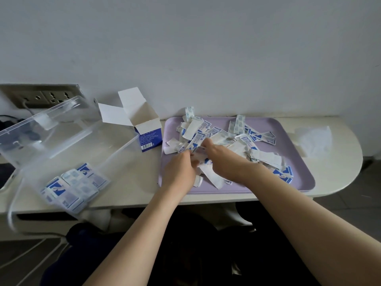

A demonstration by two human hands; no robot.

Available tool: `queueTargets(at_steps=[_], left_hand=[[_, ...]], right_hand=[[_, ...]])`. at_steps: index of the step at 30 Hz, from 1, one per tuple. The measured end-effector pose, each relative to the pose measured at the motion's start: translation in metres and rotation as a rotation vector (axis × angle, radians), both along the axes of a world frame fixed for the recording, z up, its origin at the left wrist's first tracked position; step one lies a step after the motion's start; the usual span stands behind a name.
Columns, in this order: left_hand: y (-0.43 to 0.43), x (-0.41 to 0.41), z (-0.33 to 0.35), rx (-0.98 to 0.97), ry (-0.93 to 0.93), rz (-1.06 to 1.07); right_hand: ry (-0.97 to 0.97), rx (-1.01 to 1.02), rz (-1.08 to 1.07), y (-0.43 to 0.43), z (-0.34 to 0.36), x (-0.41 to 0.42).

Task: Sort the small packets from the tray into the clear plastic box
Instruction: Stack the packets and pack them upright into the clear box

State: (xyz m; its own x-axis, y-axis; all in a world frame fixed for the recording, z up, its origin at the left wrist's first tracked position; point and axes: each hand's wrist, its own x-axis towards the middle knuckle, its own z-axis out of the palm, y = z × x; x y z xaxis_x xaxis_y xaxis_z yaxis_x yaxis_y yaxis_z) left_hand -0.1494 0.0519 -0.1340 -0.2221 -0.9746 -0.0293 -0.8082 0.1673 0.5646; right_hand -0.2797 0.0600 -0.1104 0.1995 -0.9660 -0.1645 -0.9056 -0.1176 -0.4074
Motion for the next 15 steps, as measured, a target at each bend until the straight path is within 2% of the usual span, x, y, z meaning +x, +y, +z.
queueTargets(at_steps=[5, 7, 9, 15], left_hand=[[0.000, 0.019, 0.009, 0.004, 0.044, 0.079], [0.001, 0.026, 0.010, 0.007, 0.051, 0.100], [0.002, 0.033, 0.012, -0.004, 0.067, 0.132], [0.007, 0.048, 0.019, 0.021, 0.164, 0.129]], right_hand=[[-0.197, -0.257, -0.112, -0.008, 0.009, 0.005], [-0.212, -0.302, -0.146, -0.012, 0.010, 0.003], [-0.211, -0.267, -0.146, -0.011, 0.012, 0.002], [-0.044, -0.169, 0.016, -0.004, 0.013, 0.014]])
